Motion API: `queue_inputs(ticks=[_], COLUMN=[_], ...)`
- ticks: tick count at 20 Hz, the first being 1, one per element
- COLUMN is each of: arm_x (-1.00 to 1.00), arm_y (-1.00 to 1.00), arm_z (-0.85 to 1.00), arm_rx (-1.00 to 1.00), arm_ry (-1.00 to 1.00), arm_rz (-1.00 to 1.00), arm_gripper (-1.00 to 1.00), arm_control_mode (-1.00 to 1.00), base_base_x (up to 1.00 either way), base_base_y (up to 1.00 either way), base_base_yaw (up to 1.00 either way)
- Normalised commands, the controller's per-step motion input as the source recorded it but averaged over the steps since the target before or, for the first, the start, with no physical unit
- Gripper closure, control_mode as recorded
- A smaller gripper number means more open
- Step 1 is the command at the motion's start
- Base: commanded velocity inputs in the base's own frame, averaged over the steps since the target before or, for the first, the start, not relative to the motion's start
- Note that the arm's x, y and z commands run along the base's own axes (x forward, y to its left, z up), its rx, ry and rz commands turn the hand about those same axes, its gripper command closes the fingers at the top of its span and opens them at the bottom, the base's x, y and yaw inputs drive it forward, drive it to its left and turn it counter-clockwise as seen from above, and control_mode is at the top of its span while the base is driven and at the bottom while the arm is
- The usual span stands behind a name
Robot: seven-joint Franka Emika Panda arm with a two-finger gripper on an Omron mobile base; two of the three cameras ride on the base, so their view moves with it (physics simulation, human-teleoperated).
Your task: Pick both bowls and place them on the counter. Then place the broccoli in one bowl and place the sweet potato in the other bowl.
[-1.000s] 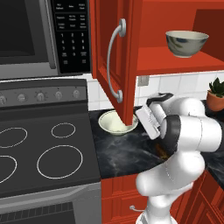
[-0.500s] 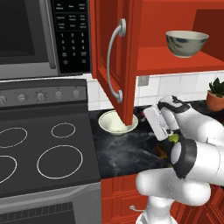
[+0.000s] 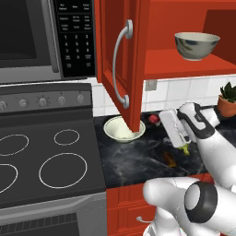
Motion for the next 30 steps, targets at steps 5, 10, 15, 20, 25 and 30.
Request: queue_inputs(ticks=[5,10,15,20,25,30], arm_x=[-0.39,-0.34,-0.39,-0.39,-0.40,-0.33], arm_y=[-0.07,-0.01,-0.07,-0.10,-0.11,-0.14], arm_z=[0.45,0.47,0.48,0.42,0.42,0.51], arm_rx=[0.01,0.02,0.00,0.00,0.00,0.00], arm_ry=[-0.01,-0.01,0.00,-0.01,-0.04,0.00], arm_rz=[0.00,-0.02,-0.01,-0.01,-0.02,-0.05], arm_gripper=[-1.00,-1.00,-1.00,-1.00,-1.00,-1.00], arm_control_mode=[-1.00,-1.00,-1.00,-1.00,-1.00,-1.00], base_base_x=[0.00,0.00,0.00,0.00,0.00,0.00], base_base_y=[0.00,0.00,0.00,0.00,0.00,0.00], base_base_yaw=[0.00,0.00,0.00,0.00,0.00,0.00])
